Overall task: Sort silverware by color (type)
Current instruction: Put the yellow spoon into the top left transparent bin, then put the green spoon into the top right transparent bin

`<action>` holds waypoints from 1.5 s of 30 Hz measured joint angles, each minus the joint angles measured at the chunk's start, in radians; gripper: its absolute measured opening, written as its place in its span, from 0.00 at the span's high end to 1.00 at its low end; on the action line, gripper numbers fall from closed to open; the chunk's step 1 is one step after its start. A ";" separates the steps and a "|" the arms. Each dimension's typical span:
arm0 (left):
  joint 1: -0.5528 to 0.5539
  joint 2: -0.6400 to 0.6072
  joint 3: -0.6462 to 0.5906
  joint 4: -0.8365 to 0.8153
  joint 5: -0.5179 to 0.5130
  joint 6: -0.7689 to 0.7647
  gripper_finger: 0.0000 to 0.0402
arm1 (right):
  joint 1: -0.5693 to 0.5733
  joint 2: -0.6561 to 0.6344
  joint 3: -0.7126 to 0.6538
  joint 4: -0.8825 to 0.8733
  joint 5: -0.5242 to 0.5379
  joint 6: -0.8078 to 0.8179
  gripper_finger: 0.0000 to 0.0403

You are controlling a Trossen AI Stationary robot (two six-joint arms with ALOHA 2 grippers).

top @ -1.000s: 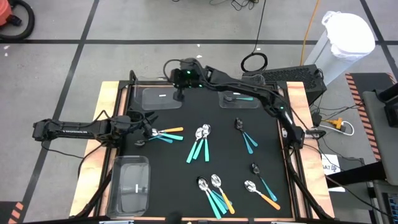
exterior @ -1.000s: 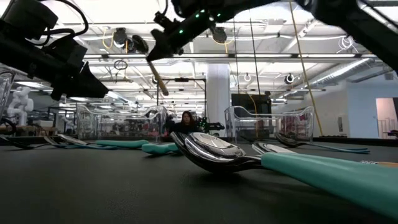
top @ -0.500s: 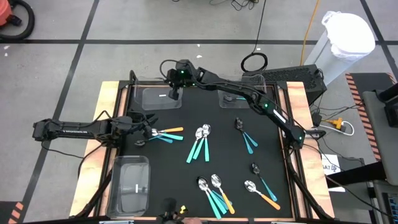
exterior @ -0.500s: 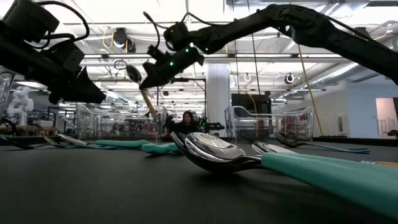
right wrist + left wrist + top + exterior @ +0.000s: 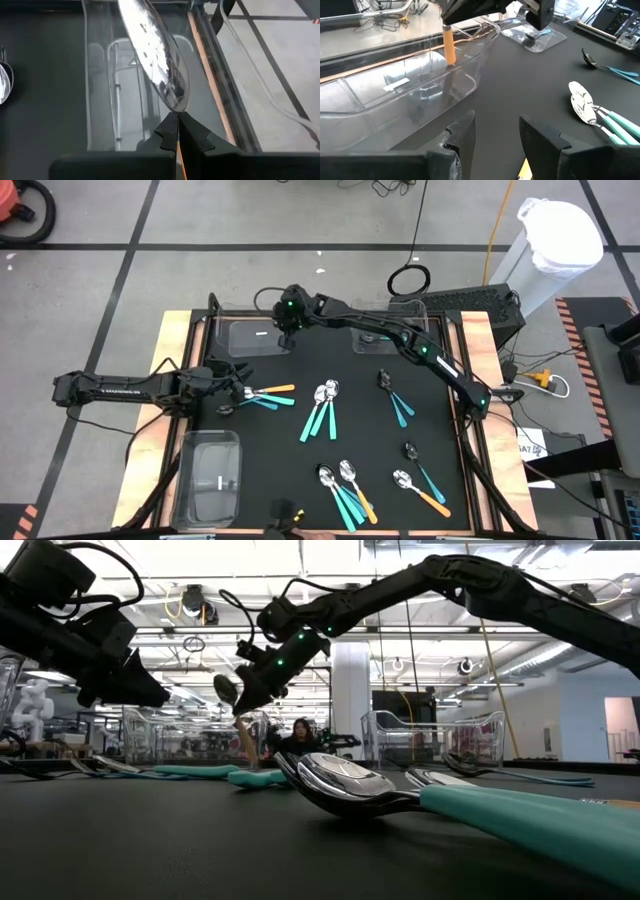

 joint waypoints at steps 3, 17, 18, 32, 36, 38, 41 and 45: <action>0.000 0.000 0.000 0.000 0.000 0.000 0.62 | 0.001 -0.003 0.000 -0.031 0.039 -0.006 1.00; 0.000 0.000 0.000 -0.003 0.000 0.001 0.62 | 0.000 -0.074 -0.001 -0.217 0.158 0.019 1.00; 0.000 0.000 0.000 -0.004 0.000 0.001 0.62 | 0.000 -0.082 -0.001 -0.228 0.163 0.019 1.00; 0.000 0.000 0.000 -0.003 0.000 0.000 0.62 | 0.003 -0.097 -0.002 -0.241 0.150 0.084 1.00; 0.000 0.000 0.000 -0.003 0.000 0.000 0.62 | 0.003 -0.103 -0.002 -0.259 0.139 0.109 0.97; 0.000 0.000 0.000 -0.003 0.000 0.000 0.62 | 0.003 -0.106 -0.002 -0.289 0.088 0.118 0.94; 0.000 0.000 0.000 -0.002 0.019 0.000 0.62 | 0.004 -0.119 -0.002 -0.365 -0.009 0.124 0.89; 0.000 0.007 0.025 0.001 0.077 -0.017 0.62 | 0.018 -0.123 0.000 -0.462 -0.062 0.123 0.81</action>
